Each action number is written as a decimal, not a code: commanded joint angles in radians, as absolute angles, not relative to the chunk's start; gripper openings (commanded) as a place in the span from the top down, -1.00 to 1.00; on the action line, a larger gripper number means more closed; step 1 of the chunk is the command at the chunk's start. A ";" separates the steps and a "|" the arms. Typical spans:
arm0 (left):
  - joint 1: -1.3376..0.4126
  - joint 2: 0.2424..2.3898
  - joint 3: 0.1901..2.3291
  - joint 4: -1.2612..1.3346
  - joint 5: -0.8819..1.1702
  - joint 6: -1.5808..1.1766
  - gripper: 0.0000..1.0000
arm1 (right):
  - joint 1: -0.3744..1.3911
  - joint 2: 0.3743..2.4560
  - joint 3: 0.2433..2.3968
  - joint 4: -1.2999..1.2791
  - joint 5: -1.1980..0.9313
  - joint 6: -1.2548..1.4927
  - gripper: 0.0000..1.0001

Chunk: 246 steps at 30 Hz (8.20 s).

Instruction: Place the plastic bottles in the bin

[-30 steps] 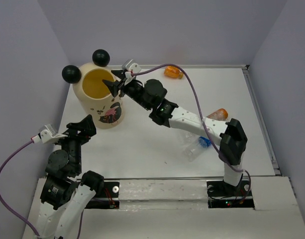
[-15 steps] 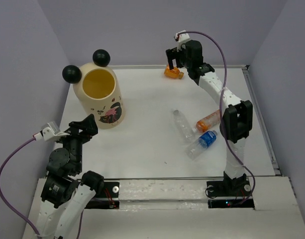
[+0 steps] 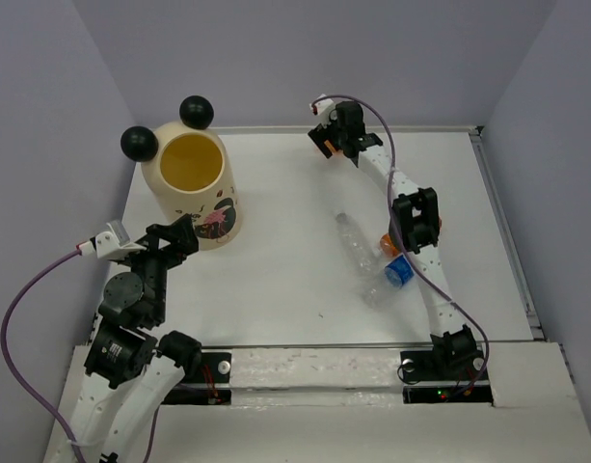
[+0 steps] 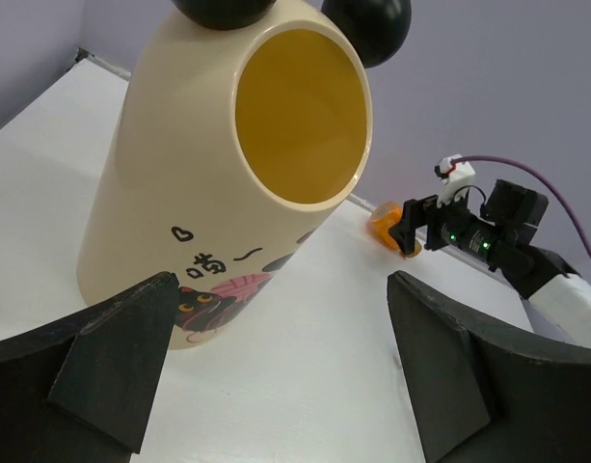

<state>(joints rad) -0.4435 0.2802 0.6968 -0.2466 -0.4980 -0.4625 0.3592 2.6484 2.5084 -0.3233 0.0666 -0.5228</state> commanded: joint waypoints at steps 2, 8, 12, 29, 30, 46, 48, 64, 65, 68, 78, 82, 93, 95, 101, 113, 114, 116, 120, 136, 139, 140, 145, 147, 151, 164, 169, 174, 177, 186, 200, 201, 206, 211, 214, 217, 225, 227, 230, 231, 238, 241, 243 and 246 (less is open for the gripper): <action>-0.446 0.287 0.707 -0.170 -0.528 -0.413 -0.98 | 0.341 2.760 2.635 -0.155 0.140 -0.643 -0.99; -0.442 0.279 0.683 -0.135 -0.499 -0.402 -0.98 | 0.341 2.839 2.637 -0.020 0.155 -0.669 -0.99; -0.434 0.281 0.678 -0.126 -0.489 -0.396 -0.98 | 0.341 2.890 2.654 0.112 0.161 -0.667 -0.66; -0.393 0.227 0.666 -0.100 -0.439 -0.385 -0.98 | 0.370 2.193 1.884 0.389 -0.058 -0.155 0.41; -0.393 0.222 0.664 -0.098 -0.437 -0.388 -0.98 | 0.383 2.143 1.758 0.409 -0.080 -0.131 0.43; -0.385 0.075 0.673 -0.158 -0.537 -0.426 -0.98 | 0.955 1.678 1.389 0.770 -0.137 -0.044 0.41; -0.385 0.078 0.673 -0.156 -0.537 -0.429 -0.98 | 0.966 1.732 1.483 0.784 -0.121 -0.052 0.41; -0.387 0.091 0.664 -0.129 -0.497 -0.426 -0.98 | 0.988 2.187 1.968 0.891 -0.141 -0.034 0.41; -0.387 0.089 0.664 -0.129 -0.497 -0.426 -0.99 | 0.988 2.198 1.968 0.891 -0.141 -0.038 0.41; -0.390 0.094 0.663 -0.124 -0.483 -0.423 -0.98 | 0.988 2.238 2.002 0.884 -0.121 -0.057 0.39; -0.394 0.098 0.661 -0.123 -0.479 -0.423 -0.98 | 0.988 2.304 2.000 0.913 -0.040 -0.094 -0.04; -0.394 0.103 0.660 -0.120 -0.476 -0.425 -0.98 | 0.988 2.278 1.950 0.934 -0.037 -0.092 -0.43; -0.394 0.113 0.663 -0.121 -0.460 -0.428 -0.98 | 0.988 2.140 1.766 0.951 -0.078 -0.064 -0.85; -0.394 0.118 0.661 -0.123 -0.459 -0.426 -0.98 | 0.988 2.105 1.740 0.956 -0.078 -0.054 -0.85; -0.393 0.159 0.653 -0.103 -0.341 -0.429 -0.98 | 0.988 1.918 1.519 0.907 -0.040 -0.003 -0.58; -0.487 0.635 0.675 0.067 0.124 -0.635 -0.98 | 0.907 1.150 0.816 0.197 0.546 0.478 0.53; -0.533 0.665 0.687 0.074 0.050 -0.643 -0.98 | 0.863 1.096 0.737 0.154 0.566 0.512 0.39; -0.689 0.780 0.718 0.052 -0.109 -0.661 -0.98 | 0.809 0.937 0.672 0.041 0.577 0.601 0.01; -0.848 1.013 0.819 0.063 -0.201 -0.747 -0.98 | 0.726 0.757 0.607 -0.162 0.699 0.664 -0.82; -0.910 1.711 1.186 0.137 -0.186 -0.907 -0.98 | 0.427 0.597 0.462 -0.439 0.575 0.810 -0.81; -0.910 1.773 1.233 0.132 -0.186 -0.900 -0.98 | 0.390 0.612 0.442 -0.451 0.551 0.836 -0.82; -0.910 1.785 1.241 0.130 -0.196 -0.897 -0.98 | 0.390 0.615 0.439 -0.449 0.540 0.850 -0.82; -0.910 1.893 1.310 0.117 -0.192 -0.876 -0.98 | 0.390 0.670 0.416 -0.436 0.482 0.882 -0.82; -0.908 1.923 1.333 0.103 -0.186 -0.867 -0.98 | 0.380 0.684 0.399 -0.413 0.465 0.893 -0.82; -0.910 1.983 1.371 0.091 -0.196 -0.850 -0.98 | 0.380 0.709 0.362 -0.356 0.387 0.914 -0.82; -0.910 2.022 1.327 0.083 -0.271 -0.775 -0.68 | 0.380 0.841 0.301 -0.230 0.341 0.985 -0.54; -0.910 1.988 1.276 0.090 -0.293 -0.733 -0.26 | 0.380 0.807 0.295 -0.238 0.321 0.968 -0.21; -0.910 1.887 1.195 0.109 -0.296 -0.700 0.02 | 0.380 0.707 0.278 -0.276 0.264 0.942 0.00; -0.911 1.757 1.117 0.110 -0.284 -0.678 0.05 | 0.380 0.629 0.285 -0.340 0.226 0.928 0.07; -0.928 1.297 0.943 0.106 -0.275 -0.608 0.14 | 0.380 0.361 0.408 -0.491 0.112 0.899 0.26; -0.943 0.695 1.084 -0.086 -0.616 -0.407 0.14 | 0.845 0.993 0.878 0.160 0.175 0.562 0.26; -0.943 0.675 1.095 -0.092 -0.635 -0.396 0.14 | 0.885 1.058 0.928 0.204 0.193 0.517 0.26; -0.943 0.551 1.170 -0.109 -0.701 -0.338 0.14 | 0.972 1.408 1.229 0.525 0.195 0.315 0.28; -0.943 0.462 1.204 -0.095 -0.759 -0.284 0.14 | 1.012 1.684 1.496 0.747 0.155 0.139 0.31; -0.943 0.413 1.183 -0.065 -0.781 -0.262 0.14 | 1.022 1.837 1.670 0.824 0.135 0.085 0.34; -0.942 0.384 1.155 -0.052 -0.793 -0.247 0.14 | 1.022 1.967 1.782 0.897 0.109 0.057 0.38; -0.943 0.321 1.078 -0.035 -0.867 -0.193 0.13 | 1.022 2.264 2.196 0.960 0.083 0.011 0.42; -0.942 0.308 1.069 -0.031 -0.874 -0.184 0.13 | 1.022 2.341 2.250 0.976 0.092 -0.021 0.42; -0.943 0.296 1.058 -0.020 -0.887 -0.173 0.13 | 1.031 2.423 2.315 1.073 0.123 -0.049 0.42; -0.943 0.293 1.055 -0.017 -0.884 -0.175 0.13 | 1.031 2.439 2.324 1.101 0.132 -0.057 0.42; -0.942 0.276 1.009 -0.006 -0.897 -0.181 0.13 | 1.042 2.526 2.353 1.229 0.153 -0.141 0.44; -0.942 0.278 1.005 0.024 -0.900 -0.176 0.13 | 1.042 2.560 2.367 1.247 0.170 -0.164 0.38; -0.939 0.284 1.000 0.026 -0.907 -0.175 0.13 | 1.042 2.543 2.320 1.267 0.179 -0.169 -0.22; -0.937 0.291 1.000 0.021 -0.902 -0.182 0.13 | 1.051 2.493 2.194 1.290 0.181 -0.172 -0.63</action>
